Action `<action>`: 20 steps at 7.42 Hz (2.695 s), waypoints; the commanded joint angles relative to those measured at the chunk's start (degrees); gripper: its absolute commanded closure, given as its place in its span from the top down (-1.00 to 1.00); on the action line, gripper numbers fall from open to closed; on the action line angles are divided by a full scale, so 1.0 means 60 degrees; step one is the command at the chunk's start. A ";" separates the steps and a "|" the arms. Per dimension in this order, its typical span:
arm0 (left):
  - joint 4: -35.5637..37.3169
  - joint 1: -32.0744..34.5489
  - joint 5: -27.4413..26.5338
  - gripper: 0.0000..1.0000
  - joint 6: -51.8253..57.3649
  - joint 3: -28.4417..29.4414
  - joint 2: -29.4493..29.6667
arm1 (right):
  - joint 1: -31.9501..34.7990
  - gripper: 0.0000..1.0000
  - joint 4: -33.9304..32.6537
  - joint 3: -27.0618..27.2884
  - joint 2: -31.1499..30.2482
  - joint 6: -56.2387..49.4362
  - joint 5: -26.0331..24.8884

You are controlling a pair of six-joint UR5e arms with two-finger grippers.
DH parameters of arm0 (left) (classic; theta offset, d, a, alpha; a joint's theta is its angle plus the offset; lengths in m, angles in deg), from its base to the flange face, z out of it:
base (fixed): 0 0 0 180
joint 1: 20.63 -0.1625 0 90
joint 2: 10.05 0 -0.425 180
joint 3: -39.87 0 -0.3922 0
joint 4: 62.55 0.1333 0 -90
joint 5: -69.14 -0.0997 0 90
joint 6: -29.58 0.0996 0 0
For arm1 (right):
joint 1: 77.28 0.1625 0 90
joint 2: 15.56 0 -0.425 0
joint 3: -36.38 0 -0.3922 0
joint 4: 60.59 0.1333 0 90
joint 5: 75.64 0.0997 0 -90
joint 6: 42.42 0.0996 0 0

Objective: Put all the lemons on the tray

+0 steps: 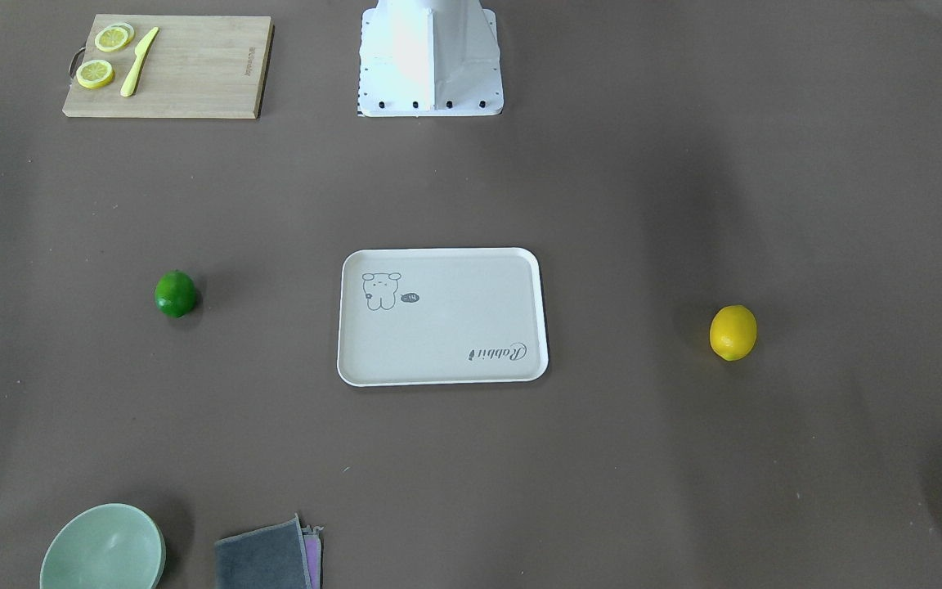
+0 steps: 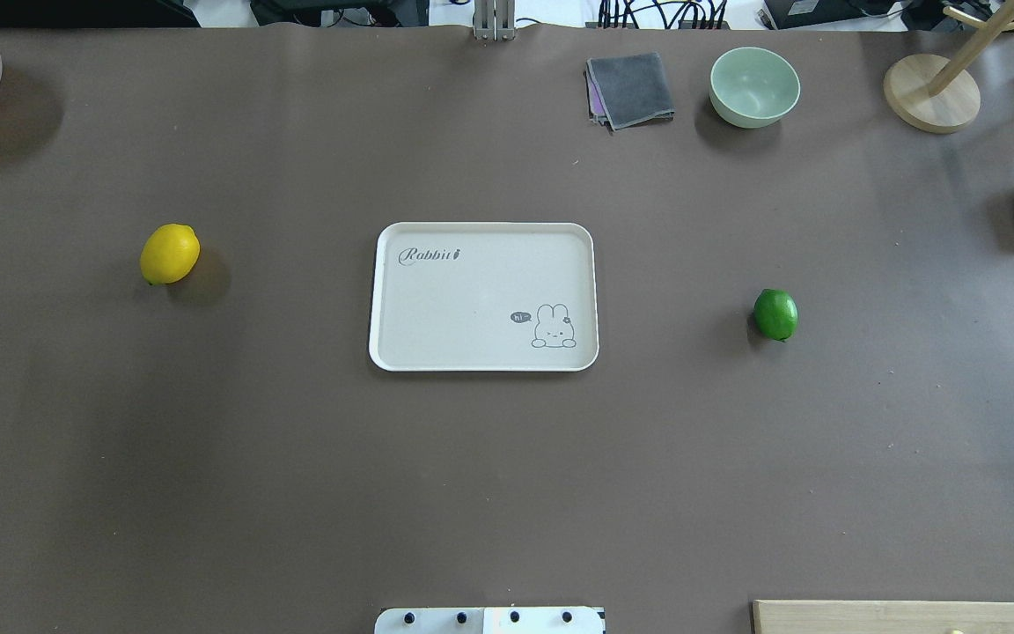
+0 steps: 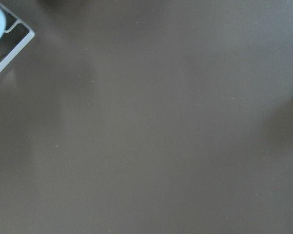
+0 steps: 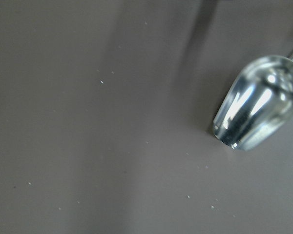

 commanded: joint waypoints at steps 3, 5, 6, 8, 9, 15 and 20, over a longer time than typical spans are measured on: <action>-0.0174 -0.2335 -0.0011 0.97 -0.0859 0.1644 0.2335 | -0.2702 1.00 0.0040 -0.0122 0.1596 0.2564 -0.0433; -0.0828 -0.3098 -0.0041 0.97 -0.1777 0.2157 0.2833 | -0.3233 1.00 0.0040 -0.0268 0.1935 0.3097 -0.0493; -0.1734 -0.3348 -0.0070 0.97 -0.2478 0.2595 0.2937 | -0.3336 1.00 0.0040 -0.0269 0.1936 0.3098 -0.0493; -0.2459 -0.3599 -0.0114 0.97 -0.3536 0.2892 0.3201 | -0.3395 1.00 0.0040 -0.0298 0.1936 0.3098 -0.0493; -0.2460 -0.3643 -0.0128 0.97 -0.3554 0.2907 0.3245 | -0.3424 1.00 0.0040 -0.0342 0.1936 0.3098 -0.0493; -0.3088 -0.3981 -0.0143 0.96 -0.3906 0.3521 0.3246 | -0.3600 1.00 0.0040 -0.0576 0.1936 0.3098 -0.0640; -0.3806 -0.4317 -0.0129 -0.68 -0.5382 0.3332 0.3260 | -0.3644 1.00 0.0040 -0.0576 0.2083 0.3391 -0.0640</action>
